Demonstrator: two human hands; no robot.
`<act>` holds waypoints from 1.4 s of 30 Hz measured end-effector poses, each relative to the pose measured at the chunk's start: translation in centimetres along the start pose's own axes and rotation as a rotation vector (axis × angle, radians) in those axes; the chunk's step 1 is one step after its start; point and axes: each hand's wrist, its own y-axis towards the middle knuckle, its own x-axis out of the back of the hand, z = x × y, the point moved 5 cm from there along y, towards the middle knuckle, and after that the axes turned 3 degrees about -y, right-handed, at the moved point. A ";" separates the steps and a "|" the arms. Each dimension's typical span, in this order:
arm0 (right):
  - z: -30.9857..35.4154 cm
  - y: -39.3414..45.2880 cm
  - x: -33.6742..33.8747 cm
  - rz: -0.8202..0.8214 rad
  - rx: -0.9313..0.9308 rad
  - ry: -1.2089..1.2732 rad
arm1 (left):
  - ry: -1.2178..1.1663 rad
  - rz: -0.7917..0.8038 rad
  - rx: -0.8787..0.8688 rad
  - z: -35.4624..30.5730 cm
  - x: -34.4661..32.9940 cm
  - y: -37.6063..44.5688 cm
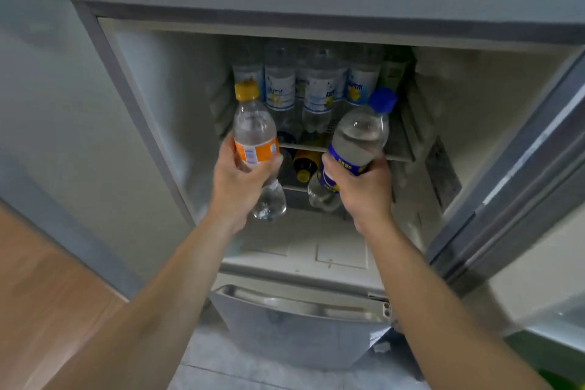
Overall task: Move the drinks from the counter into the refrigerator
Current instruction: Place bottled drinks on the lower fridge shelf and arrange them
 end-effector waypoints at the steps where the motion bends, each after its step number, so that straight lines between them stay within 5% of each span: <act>1: 0.6 1.2 -0.9 0.006 0.019 0.010 | 0.017 -0.020 -0.017 -0.5 0.0 1.5; 13: 3.5 10.4 -10.4 0.078 0.161 -0.085 | 0.031 -0.047 -0.177 -3.6 -1.4 13.3; 29: 0.2 9.4 -11.1 -0.033 0.204 -0.328 | 0.217 0.047 -0.248 1.1 -1.8 15.9; 42: -2.1 8.7 -11.5 -0.054 0.076 -0.451 | 0.273 0.007 -0.081 4.5 -0.4 14.9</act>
